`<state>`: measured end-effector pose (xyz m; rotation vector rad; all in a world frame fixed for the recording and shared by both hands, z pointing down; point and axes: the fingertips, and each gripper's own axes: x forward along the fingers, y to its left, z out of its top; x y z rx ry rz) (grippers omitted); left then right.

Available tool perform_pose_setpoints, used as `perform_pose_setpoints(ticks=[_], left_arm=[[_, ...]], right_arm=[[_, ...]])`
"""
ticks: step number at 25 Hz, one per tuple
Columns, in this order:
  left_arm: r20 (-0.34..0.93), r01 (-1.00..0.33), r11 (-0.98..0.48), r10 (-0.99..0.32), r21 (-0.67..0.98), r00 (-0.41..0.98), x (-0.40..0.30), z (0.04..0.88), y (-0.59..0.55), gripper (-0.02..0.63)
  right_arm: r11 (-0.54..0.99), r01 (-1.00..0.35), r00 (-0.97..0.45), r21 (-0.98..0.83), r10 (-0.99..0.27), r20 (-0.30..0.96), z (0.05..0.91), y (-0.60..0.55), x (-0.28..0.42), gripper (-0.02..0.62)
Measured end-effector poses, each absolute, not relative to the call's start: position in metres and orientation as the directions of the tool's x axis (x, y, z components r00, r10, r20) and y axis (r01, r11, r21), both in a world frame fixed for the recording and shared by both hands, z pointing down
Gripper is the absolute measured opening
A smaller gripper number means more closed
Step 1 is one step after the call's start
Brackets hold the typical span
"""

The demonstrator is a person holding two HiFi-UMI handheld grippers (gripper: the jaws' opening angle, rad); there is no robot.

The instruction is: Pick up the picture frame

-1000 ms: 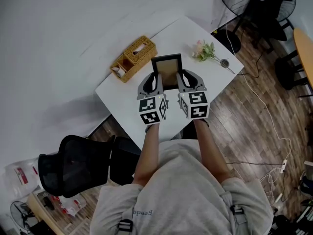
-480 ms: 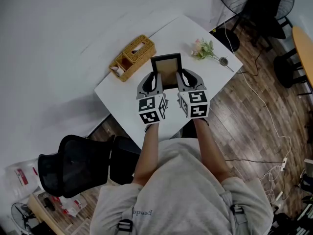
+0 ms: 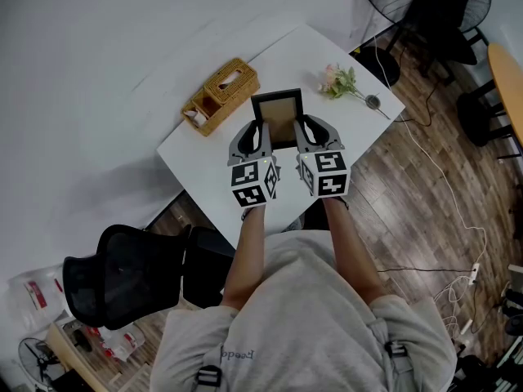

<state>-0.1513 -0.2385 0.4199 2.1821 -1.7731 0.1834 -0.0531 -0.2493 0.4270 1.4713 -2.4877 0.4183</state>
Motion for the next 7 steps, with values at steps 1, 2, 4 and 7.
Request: perform_pose_setpoints(ticks=[1,2,4,7], left_arm=[[0.298,-0.970,-0.176,-0.929,0.167,0.220,-0.1511,0.4201,-0.2382,0.087],[0.298,-0.970,-0.177,-0.929,0.167,0.220,-0.1507,0.4201,-0.2378,0.087],[0.296,-0.970,-0.178,-0.929,0.166,0.221,-0.1496,0.4201,-0.2369,0.087],[0.294,-0.969,-0.182,-0.929,0.166,0.225,-0.1476,0.4202,-0.2363,0.087]], right_arm=[[0.458,-0.879,-0.475,-0.130,-0.816,0.329,0.4271,-0.2489,-0.0528,0.072],[0.459,-0.879,-0.475,-0.130,-0.816,0.329,0.4272,-0.2485,-0.0525,0.072],[0.461,-0.878,-0.477,-0.131,-0.815,0.328,0.4275,-0.2477,-0.0515,0.072],[0.463,-0.877,-0.479,-0.133,-0.815,0.326,0.4277,-0.2475,-0.0495,0.073]])
